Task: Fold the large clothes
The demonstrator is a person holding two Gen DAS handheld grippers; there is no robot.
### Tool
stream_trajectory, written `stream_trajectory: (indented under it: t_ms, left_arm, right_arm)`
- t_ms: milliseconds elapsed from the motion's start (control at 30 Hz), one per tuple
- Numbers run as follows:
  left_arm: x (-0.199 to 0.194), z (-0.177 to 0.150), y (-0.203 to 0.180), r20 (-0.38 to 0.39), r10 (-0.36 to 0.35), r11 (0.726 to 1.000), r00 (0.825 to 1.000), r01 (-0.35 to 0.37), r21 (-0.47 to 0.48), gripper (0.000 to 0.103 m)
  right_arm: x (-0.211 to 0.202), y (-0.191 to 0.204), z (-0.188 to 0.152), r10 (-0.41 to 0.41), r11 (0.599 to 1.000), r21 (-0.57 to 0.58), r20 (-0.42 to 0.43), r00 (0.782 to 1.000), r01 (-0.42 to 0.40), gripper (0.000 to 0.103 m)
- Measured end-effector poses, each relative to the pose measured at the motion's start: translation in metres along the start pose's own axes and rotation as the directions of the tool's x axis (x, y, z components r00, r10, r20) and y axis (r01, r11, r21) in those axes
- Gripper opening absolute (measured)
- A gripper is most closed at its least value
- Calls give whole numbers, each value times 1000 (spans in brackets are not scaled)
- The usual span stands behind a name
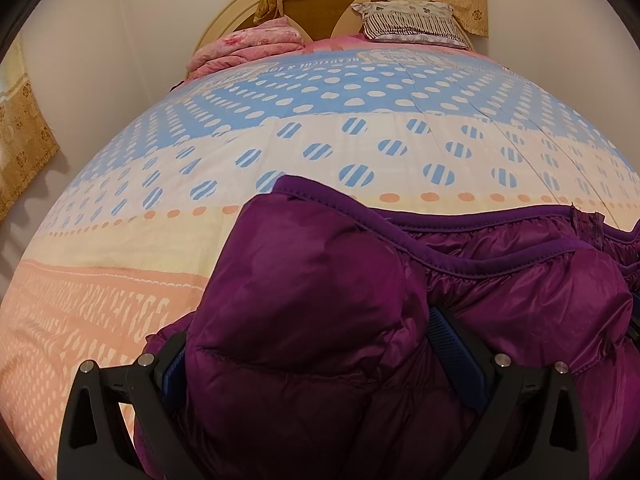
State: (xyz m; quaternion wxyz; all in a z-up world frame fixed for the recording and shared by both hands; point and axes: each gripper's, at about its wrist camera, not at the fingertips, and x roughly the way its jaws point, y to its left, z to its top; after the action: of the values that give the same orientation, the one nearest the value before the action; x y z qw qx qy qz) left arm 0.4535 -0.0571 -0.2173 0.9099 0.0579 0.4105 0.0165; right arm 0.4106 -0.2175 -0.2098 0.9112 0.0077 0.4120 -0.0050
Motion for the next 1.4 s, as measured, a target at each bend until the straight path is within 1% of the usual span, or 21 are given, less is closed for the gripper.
stream_trajectory:
  t_ms: [500, 600, 633, 667, 700, 733, 767, 800, 833, 900, 933, 967, 1000, 1033, 1067, 1100, 1133, 1167, 1400]
  left_arm:
    - [0, 0, 0, -3, 1, 1000, 1000, -1, 3, 102]
    - [-1, 2, 2, -27, 2, 1000, 1000, -2, 3, 102]
    - [-5, 3, 4, -37, 19, 1000, 999, -19, -6, 102]
    - [-13, 4, 7, -32, 33, 999, 999, -34, -14, 102]
    - [-26, 5, 10, -5, 33, 999, 999, -33, -25, 102]
    - [-41, 4, 13, 35, 20, 999, 999, -18, -43, 102]
    - [-52, 3, 14, 63, 7, 998, 998, -3, -57, 102]
    - [-62, 1, 12, 85, -6, 998, 996, 12, -68, 102]
    - [-65, 0, 9, 90, -2, 998, 996, 8, -66, 102]
    - [-63, -5, -2, 94, 40, 999, 995, -37, -33, 102]
    - [-59, -8, -7, 91, 64, 998, 994, -63, -12, 102]
    - [-49, -12, -13, 68, 87, 996, 994, -89, 14, 102]
    - [-41, -15, -15, 40, 91, 996, 995, -92, 22, 102]
    - [-35, -17, -14, 24, 82, 996, 996, -82, 16, 102]
    - [-31, -18, -11, 15, 68, 998, 998, -68, 2, 102]
    - [-28, -20, -7, 1, 47, 999, 999, -47, -21, 102]
    - [-25, -20, -6, -11, 33, 999, 999, -34, -31, 102]
    - [-23, -20, -6, -19, 25, 999, 1000, -25, -35, 102]
    - [-24, -23, -8, -13, 28, 999, 1000, -29, -43, 102]
  right_arm:
    - [0, 3, 0, -20, 1000, -13, -4, 1000, 20, 44]
    - [0, 6, 2, -35, 999, -26, -14, 999, 35, 44]
    - [-1, 8, 4, -49, 998, -43, -28, 998, 47, 44]
    - [-3, 10, 7, -62, 997, -52, -37, 997, 60, 45]
    - [-11, 12, 10, -63, 997, -41, -37, 997, 61, 46]
    - [-19, 13, 13, -42, 999, -12, -21, 999, 42, 47]
    - [-29, 14, 17, -33, 999, 23, 4, 999, 33, 52]
    - [-35, 18, 21, -39, 998, 44, 23, 999, 38, 58]
    - [-39, 25, 26, -35, 998, 57, 39, 999, 33, 60]
    - [-37, 39, 30, -36, 998, 43, 40, 999, 34, 59]
    - [-32, 47, 31, -55, 998, 21, 36, 998, 54, 58]
    - [-24, 54, 30, -74, 997, 1, 26, 997, 74, 58]
    - [-17, 57, 28, -82, 997, -5, 9, 997, 82, 58]
    - [-8, 56, 26, -93, 996, -2, -16, 996, 93, 57]
    - [-3, 52, 23, -92, 996, 14, -23, 995, 93, 57]
    - [-1, 49, 21, -91, 996, 25, -19, 996, 91, 59]
    - [1, 47, 18, -92, 995, 25, -13, 996, 92, 61]
    - [3, 46, 16, -93, 995, 20, -15, 996, 93, 61]
    - [8, 53, 14, -115, 993, 0, -9, 993, 115, 63]
